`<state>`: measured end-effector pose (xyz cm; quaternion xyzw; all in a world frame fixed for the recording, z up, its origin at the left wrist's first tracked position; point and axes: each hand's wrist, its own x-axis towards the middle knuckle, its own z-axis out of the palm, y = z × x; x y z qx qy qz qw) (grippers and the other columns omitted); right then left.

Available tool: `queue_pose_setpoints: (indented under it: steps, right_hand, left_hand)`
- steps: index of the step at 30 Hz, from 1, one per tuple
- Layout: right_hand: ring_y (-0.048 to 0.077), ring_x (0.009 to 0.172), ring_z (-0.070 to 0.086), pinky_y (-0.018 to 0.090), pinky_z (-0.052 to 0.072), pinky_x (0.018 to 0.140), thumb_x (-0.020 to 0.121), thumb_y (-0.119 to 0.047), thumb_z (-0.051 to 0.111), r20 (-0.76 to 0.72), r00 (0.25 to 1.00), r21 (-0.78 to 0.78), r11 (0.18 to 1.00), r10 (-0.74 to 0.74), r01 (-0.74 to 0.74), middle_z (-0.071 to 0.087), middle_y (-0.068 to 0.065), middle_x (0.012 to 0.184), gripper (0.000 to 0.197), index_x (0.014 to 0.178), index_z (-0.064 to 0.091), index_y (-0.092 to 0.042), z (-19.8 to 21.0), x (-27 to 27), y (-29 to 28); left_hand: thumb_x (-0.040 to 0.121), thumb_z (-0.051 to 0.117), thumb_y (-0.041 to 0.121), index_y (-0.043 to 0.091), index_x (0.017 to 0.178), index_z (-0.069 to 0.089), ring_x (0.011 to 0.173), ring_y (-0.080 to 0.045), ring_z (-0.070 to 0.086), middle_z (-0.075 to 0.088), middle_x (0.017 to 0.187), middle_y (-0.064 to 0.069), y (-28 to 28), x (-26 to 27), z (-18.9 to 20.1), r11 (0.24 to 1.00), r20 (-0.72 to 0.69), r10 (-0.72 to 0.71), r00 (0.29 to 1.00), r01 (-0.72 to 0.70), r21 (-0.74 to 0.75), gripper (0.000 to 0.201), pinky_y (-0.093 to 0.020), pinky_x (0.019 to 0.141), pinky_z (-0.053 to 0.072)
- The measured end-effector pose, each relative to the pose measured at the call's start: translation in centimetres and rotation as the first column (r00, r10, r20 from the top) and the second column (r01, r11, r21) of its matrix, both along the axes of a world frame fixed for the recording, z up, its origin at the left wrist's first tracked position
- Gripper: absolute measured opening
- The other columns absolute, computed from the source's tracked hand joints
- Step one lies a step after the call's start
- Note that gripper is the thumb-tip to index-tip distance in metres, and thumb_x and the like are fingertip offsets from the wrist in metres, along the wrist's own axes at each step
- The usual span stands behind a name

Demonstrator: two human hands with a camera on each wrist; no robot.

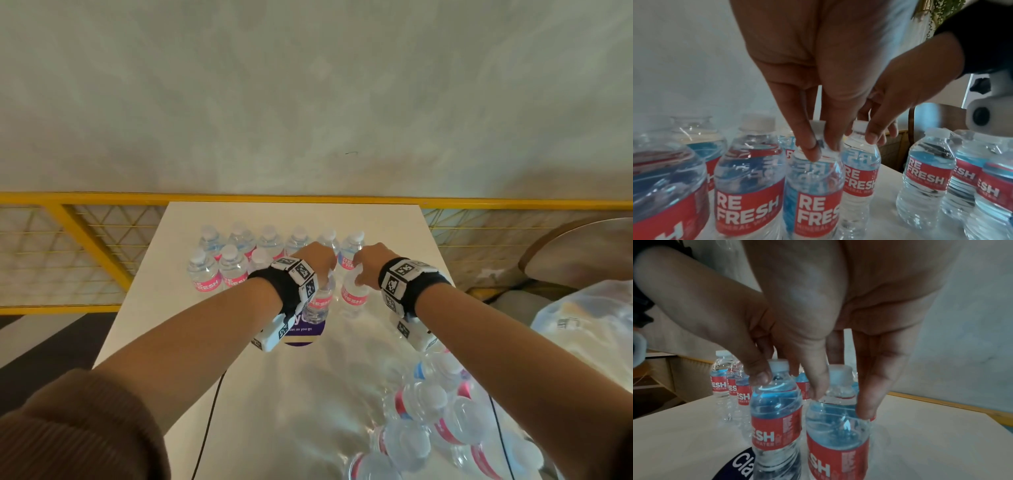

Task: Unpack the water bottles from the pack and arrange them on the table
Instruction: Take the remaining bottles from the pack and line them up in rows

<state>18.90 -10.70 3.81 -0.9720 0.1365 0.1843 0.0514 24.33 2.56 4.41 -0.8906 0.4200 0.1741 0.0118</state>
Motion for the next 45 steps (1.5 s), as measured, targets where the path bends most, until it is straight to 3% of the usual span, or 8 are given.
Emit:
queue_pose_setpoints:
  steps: [3, 11, 20, 23, 32, 35, 43, 45]
  right_hand:
    - [0.027, 0.109, 0.060, 0.030, 0.050, 0.094, 0.088, -0.012, 0.061, 0.042, 0.999, 0.026, 1.000, -0.013, 0.012, 0.059, 0.010, 0.123, 0.037, 0.125, 0.058, -0.011, -0.7, 0.2, 0.1]
    - [0.026, 0.106, 0.060, 0.024, 0.044, 0.082, 0.093, -0.016, 0.053, 0.109, 0.994, 0.085, 0.996, -0.013, 0.004, 0.059, 0.008, 0.122, 0.030, 0.122, 0.060, -0.018, -1.3, 0.2, 0.2]
    - [0.028, 0.107, 0.061, 0.030, 0.049, 0.091, 0.088, -0.009, 0.061, 0.096, 0.995, 0.049, 0.999, 0.008, -0.013, 0.060, 0.009, 0.122, 0.036, 0.123, 0.061, -0.016, -0.9, 0.3, -0.6]
    - [0.029, 0.108, 0.061, 0.031, 0.049, 0.092, 0.088, -0.009, 0.062, 0.086, 0.996, 0.037, 0.999, 0.021, -0.024, 0.059, 0.011, 0.124, 0.039, 0.126, 0.059, -0.015, -0.8, 0.3, -0.7]
    - [0.029, 0.104, 0.062, 0.028, 0.049, 0.086, 0.092, -0.012, 0.056, 0.130, 0.992, 0.065, 0.998, -0.008, -0.001, 0.063, 0.012, 0.117, 0.031, 0.122, 0.060, -0.010, -0.9, 1.1, 0.3]
    - [0.028, 0.103, 0.061, 0.026, 0.046, 0.081, 0.091, -0.012, 0.055, 0.105, 0.995, 0.058, 0.998, 0.001, -0.007, 0.062, 0.011, 0.117, 0.028, 0.119, 0.061, -0.012, -0.9, 1.3, 0.1]
    - [0.028, 0.107, 0.061, 0.031, 0.050, 0.091, 0.090, -0.014, 0.059, 0.085, 0.996, 0.056, 0.998, 0.021, -0.025, 0.061, 0.009, 0.121, 0.033, 0.122, 0.059, -0.018, -0.3, 0.8, 0.0]
    - [0.028, 0.110, 0.060, 0.033, 0.050, 0.094, 0.088, -0.016, 0.062, 0.069, 0.997, 0.064, 0.998, 0.018, -0.022, 0.058, 0.009, 0.126, 0.041, 0.128, 0.054, -0.019, 0.0, 0.4, 0.1]
  left_hand:
    - [0.090, 0.057, 0.015, 0.007, 0.076, 0.062, 0.098, -0.029, 0.061, 0.060, 0.079, -0.005, -0.2, 0.0, -0.1, 1.000, 0.024, -0.015, 1.000, 0.016, -0.018, 0.016, -0.028, 0.076, 0.042]
    - [0.093, 0.051, 0.014, 0.003, 0.102, 0.065, 0.101, -0.028, 0.062, 0.067, 0.107, -0.013, -0.7, 0.1, -0.3, 0.996, 0.059, 0.030, 0.998, -0.025, -0.084, 0.020, -0.026, 0.076, 0.041]
    - [0.093, 0.051, 0.014, 0.009, 0.112, 0.054, 0.098, -0.028, 0.061, 0.059, 0.098, -0.009, 0.0, -0.1, -1.0, 0.989, -0.048, 0.084, 0.995, -0.089, -0.120, 0.020, -0.027, 0.071, 0.038]
    - [0.096, 0.044, 0.014, 0.008, 0.112, 0.054, 0.100, -0.028, 0.061, 0.063, 0.108, -0.010, -0.1, -0.1, -0.9, 0.981, -0.042, 0.096, 0.995, -0.101, -0.165, 0.020, -0.025, 0.073, 0.038]
    - [0.096, 0.046, 0.012, 0.006, 0.119, 0.056, 0.106, -0.031, 0.061, 0.064, 0.116, -0.013, -0.6, 0.3, -0.1, 0.984, 0.006, 0.109, 0.994, -0.107, -0.143, 0.026, -0.030, 0.080, 0.045]
    - [0.096, 0.045, 0.012, 0.007, 0.120, 0.056, 0.106, -0.030, 0.061, 0.064, 0.116, -0.012, -0.5, 0.1, -0.2, 0.983, 0.015, 0.105, 0.994, -0.101, -0.156, 0.027, -0.027, 0.077, 0.041]
    - [0.096, 0.042, 0.016, 0.006, 0.115, 0.057, 0.105, -0.029, 0.061, 0.064, 0.113, -0.011, -0.3, -0.2, 0.1, 0.984, -0.025, 0.107, 0.994, -0.109, -0.141, 0.026, -0.028, 0.078, 0.039]
    - [0.095, 0.045, 0.018, 0.009, 0.124, 0.053, 0.107, -0.029, 0.060, 0.062, 0.116, -0.012, 0.1, -0.4, 0.3, 0.980, -0.030, 0.119, 0.992, -0.122, -0.155, 0.031, -0.031, 0.082, 0.043]
